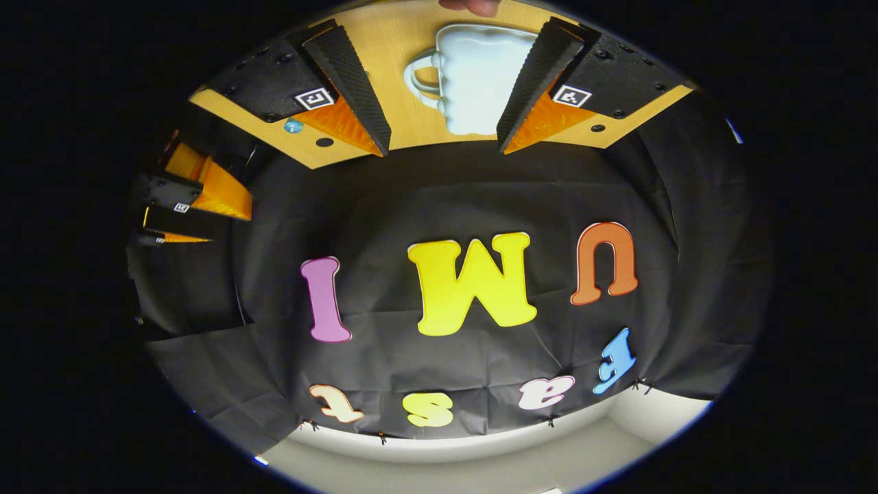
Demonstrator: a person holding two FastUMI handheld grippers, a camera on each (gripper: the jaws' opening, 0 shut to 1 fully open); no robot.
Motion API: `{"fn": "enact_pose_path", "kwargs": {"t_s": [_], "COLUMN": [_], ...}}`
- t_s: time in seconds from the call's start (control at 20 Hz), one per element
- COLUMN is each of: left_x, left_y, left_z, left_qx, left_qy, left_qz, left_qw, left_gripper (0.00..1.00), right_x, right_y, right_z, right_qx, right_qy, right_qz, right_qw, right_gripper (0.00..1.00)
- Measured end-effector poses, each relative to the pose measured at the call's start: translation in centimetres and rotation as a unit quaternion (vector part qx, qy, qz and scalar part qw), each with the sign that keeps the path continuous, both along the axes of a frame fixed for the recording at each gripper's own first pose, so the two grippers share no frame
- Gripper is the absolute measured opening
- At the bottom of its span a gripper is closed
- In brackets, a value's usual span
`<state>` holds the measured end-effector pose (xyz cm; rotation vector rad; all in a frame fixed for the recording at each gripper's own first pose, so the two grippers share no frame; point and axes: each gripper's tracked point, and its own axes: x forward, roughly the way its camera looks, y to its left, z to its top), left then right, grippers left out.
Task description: First open the suitcase, pack the skin care products into it, and then close the suitcase.
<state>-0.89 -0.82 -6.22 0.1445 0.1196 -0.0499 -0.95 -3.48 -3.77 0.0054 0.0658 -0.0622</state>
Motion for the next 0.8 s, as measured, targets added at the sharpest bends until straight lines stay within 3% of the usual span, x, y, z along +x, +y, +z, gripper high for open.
{"fn": "enact_pose_path", "kwargs": {"t_s": [0.25, 0.4, 0.6, 0.75, 0.8], "left_x": [1.0, 1.7, 4.1, 4.1, 4.1], "left_y": [-1.5, -2.5, -1.5, -0.9, -1.2], "left_z": [-6.1, -10.3, -16.1, -19.9, -20.3], "left_qx": [0.096, 0.188, 0.339, 0.406, 0.418], "left_qy": [0.06, 0.095, 0.163, 0.222, 0.226], "left_qz": [-0.075, -0.13, -0.158, -0.181, -0.184], "left_qw": [0.991, 0.969, 0.913, 0.868, 0.86], "left_gripper": [0.99, 0.99, 0.98, 0.94, 0.93], "right_x": [-0.4, -0.6, -1.3, -1.6, -1.8], "right_y": [-3.1, -5.8, -8.5, -10.1, -10.6], "right_z": [-2.2, -3.3, -3.7, -4.1, -4.2], "right_qx": [-0.011, -0.019, -0.023, -0.027, -0.027], "right_qy": [0.024, 0.043, 0.054, 0.059, 0.062], "right_qz": [-0.026, -0.052, -0.082, -0.102, -0.109], "right_qw": [0.999, 0.998, 0.995, 0.993, 0.992], "right_gripper": [0.78, 0.8, 0.8, 0.8, 0.8]}}
